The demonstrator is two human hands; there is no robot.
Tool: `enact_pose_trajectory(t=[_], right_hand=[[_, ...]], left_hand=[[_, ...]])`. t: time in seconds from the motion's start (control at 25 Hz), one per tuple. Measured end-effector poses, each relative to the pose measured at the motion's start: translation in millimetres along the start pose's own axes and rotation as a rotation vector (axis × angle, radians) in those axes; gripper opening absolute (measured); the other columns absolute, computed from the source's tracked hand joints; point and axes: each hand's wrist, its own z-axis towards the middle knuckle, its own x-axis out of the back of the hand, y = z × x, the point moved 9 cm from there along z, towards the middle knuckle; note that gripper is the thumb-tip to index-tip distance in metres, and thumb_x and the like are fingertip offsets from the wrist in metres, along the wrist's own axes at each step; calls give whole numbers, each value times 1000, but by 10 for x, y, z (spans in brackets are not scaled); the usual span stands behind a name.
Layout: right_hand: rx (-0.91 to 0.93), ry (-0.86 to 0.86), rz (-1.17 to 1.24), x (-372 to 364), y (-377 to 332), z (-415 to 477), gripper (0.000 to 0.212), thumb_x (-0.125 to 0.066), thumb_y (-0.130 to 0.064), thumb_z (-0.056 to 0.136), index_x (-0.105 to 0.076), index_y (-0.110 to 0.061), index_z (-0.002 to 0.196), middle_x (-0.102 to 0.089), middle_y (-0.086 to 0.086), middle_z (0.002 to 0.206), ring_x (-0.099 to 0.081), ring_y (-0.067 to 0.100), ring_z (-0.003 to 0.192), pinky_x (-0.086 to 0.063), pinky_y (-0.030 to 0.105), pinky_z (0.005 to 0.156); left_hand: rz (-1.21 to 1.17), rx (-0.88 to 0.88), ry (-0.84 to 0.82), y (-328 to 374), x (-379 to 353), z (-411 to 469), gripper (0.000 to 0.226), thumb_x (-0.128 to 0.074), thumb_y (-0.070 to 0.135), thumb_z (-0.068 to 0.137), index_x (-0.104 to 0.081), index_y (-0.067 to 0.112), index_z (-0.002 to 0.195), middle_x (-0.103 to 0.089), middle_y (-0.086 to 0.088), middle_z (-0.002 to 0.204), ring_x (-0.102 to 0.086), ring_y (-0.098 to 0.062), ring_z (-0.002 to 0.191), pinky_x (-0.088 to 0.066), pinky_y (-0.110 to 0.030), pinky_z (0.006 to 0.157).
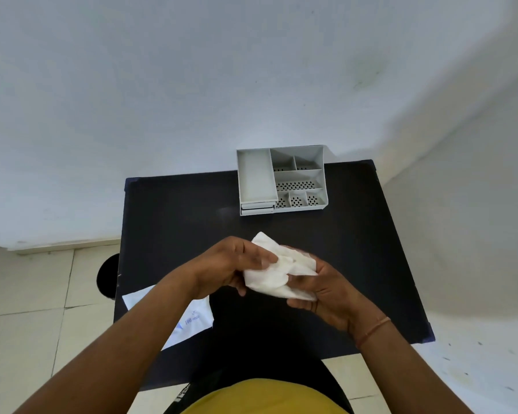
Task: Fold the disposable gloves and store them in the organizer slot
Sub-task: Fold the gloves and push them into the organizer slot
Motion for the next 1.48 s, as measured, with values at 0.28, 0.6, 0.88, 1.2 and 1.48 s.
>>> enact_pose_trajectory(t=[0.28, 0.6, 0.88, 1.2, 1.48], right_hand=[[-176, -55, 362, 171, 56, 118, 72, -58, -66, 90, -64, -22, 146, -62, 19, 151, -53, 51, 141, -45, 68, 108], [-101, 46, 74, 397, 24, 157, 55, -78, -38, 87, -68, -16, 136, -77, 17, 130, -69, 45, 125, -50, 69, 108], [-51, 90, 139, 427, -34, 121, 52, -82, -8, 81, -70, -12, 131, -81, 12, 116, -80, 28, 97, -66, 35, 59], [28, 36, 515, 427, -56, 118, 36, -69, -1, 79, -73, -7, 115, -80, 7, 86, -75, 13, 60, -59, 25, 43], [26, 108, 522, 589, 66, 69, 39, -71, -4, 77, -70, -8, 116, -82, 6, 88, -77, 12, 64, -61, 27, 45]], left_hand=[[186, -2, 11, 68, -55, 242, 39, -80, -5, 88, -87, 23, 114, -71, -2, 132, -72, -28, 90, -58, -28, 55], [180, 1, 34, 5, -104, 363, 44, -81, -5, 88, -85, 24, 120, -74, -9, 128, -70, -23, 75, -56, -27, 51], [-101, -70, 52, 129, -98, 420, 32, -81, 29, 91, -83, 32, 123, -76, -4, 102, -66, -14, 65, -49, -27, 45], [-328, 95, 600, -197, 628, 939, 24, -69, 37, 102, -77, 17, 113, -82, -8, 124, -59, -15, 59, -48, -30, 54], [-707, 206, 767, -530, 735, 1505, 8, -72, 7, 100, -75, 5, 108, -74, -16, 120, -74, -26, 89, -61, -40, 66]])
